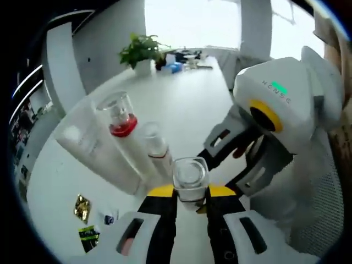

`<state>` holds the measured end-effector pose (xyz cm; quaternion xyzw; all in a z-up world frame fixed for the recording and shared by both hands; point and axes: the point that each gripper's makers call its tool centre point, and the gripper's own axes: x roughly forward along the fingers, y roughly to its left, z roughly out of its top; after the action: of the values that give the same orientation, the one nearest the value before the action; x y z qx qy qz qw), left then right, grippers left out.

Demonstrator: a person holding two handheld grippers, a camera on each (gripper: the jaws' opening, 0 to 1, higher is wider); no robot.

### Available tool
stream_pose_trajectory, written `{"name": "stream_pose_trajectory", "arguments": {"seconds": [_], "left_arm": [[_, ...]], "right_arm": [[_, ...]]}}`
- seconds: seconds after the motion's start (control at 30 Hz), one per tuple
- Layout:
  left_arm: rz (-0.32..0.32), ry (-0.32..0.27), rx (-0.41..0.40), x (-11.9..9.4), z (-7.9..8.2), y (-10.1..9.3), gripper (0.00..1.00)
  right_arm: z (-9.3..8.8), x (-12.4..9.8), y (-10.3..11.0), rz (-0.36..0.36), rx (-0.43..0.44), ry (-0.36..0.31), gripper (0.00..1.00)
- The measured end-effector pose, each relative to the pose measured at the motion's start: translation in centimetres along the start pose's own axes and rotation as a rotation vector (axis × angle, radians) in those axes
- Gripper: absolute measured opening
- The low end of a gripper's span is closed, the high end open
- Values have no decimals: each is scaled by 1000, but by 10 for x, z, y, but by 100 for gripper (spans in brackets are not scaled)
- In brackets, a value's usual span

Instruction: Arrange the skincare products in the storage area until every visible bottle or jar stands upright without overlapping.

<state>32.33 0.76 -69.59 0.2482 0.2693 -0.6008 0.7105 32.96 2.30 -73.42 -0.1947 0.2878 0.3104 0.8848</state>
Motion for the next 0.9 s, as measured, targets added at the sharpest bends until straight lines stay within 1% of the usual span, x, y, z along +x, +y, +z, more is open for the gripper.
{"name": "stream_pose_trajectory", "arguments": {"seconds": [0.13, 0.23, 0.3, 0.47, 0.7, 0.87, 0.9], "left_arm": [[-7, 0, 11, 2, 0, 0, 16], [-2, 5, 16, 2, -3, 4, 16], [-9, -12, 4, 2, -2, 6, 16], [-21, -27, 15, 4, -3, 10, 16], [-49, -62, 45, 7, -1, 9, 16], [-62, -58, 67, 12, -5, 11, 16], [-66, -71, 65, 13, -3, 12, 16]], "right_arm": [[-1, -1, 0, 7, 15, 0, 23], [-1, -1, 0, 15, 26, -7, 22], [-1, -1, 0, 15, 30, -9, 23], [-2, -1, 1, 33, 44, -10, 26], [4, -4, 2, 66, 84, -33, 35], [4, -7, 5, 97, 125, -42, 42], [5, -7, 6, 106, 136, -49, 44]]}}
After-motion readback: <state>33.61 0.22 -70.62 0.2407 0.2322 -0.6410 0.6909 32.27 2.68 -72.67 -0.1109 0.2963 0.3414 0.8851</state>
